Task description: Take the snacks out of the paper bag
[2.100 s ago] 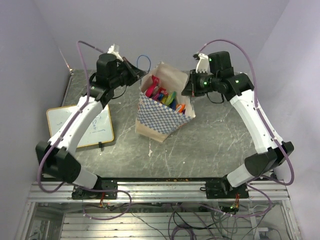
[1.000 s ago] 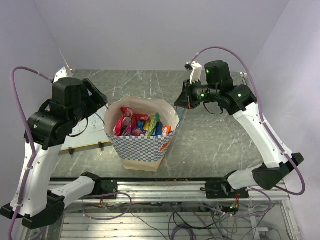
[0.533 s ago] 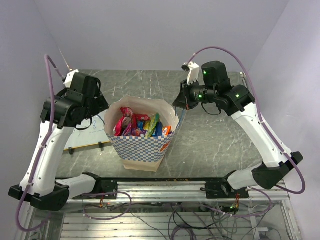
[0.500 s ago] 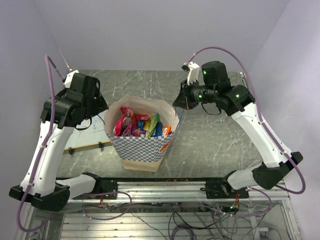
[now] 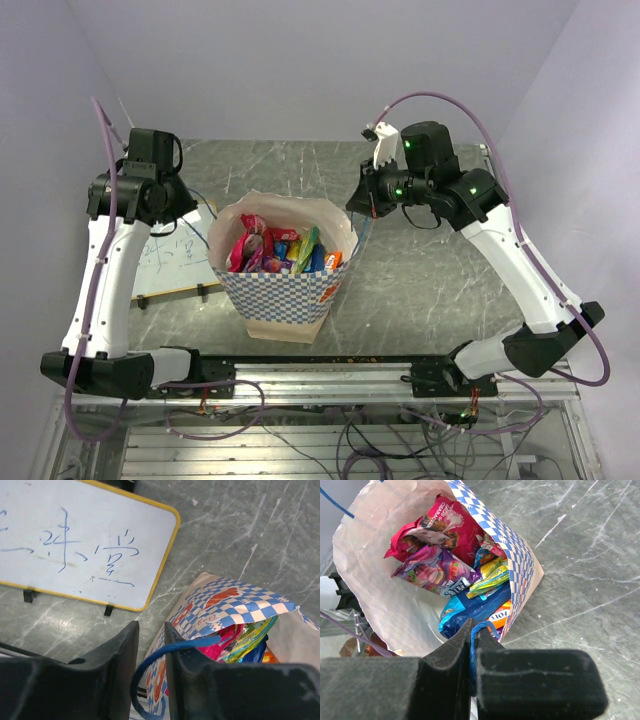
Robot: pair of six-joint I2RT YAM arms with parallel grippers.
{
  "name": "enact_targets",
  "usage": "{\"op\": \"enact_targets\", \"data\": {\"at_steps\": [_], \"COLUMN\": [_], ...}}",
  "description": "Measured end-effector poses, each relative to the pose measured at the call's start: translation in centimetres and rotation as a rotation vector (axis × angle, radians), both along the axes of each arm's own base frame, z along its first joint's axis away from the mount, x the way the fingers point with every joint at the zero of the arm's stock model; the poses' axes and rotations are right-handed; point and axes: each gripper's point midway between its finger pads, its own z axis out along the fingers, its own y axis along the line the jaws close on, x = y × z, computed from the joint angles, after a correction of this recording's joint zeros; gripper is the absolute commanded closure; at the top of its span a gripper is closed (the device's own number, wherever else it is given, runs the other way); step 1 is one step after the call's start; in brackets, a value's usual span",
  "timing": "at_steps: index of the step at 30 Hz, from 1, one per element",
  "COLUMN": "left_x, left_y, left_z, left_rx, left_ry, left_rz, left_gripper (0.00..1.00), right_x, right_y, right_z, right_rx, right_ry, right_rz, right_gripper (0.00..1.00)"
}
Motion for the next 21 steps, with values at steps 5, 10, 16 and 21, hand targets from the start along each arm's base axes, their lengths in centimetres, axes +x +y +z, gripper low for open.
{"op": "enact_targets", "data": {"at_steps": [5, 10, 16, 21], "left_x": [2.0, 3.8, 7.4, 11.6], "left_y": [-1.4, -4.0, -8.5, -11.7], "left_z": [0.4, 2.9, 6.7, 7.2], "left_rx": [-0.06, -0.164, -0.371, -0.523], "left_ry": [-0.038, -0.152, -0.311, -0.35], "left_rz": [-0.071, -0.173, -0.305, -0.394], "left_gripper": [0.93, 0.93, 0.93, 0.93], "right_x": [0.2, 0.6, 0.3, -0.5], "right_y": [-0.2, -0.2, 0.1, 1.0], "right_z": [0.3, 1.2, 0.8, 0.5], "right_rx": [-0.007, -0.008, -0.011, 0.02], "right_ry": [-0.016, -0.042, -0.019, 0.001], "right_rz": [-0.009, -0.02, 0.006, 0.072], "right_gripper": [1.0, 1.0, 1.0, 1.0]}}
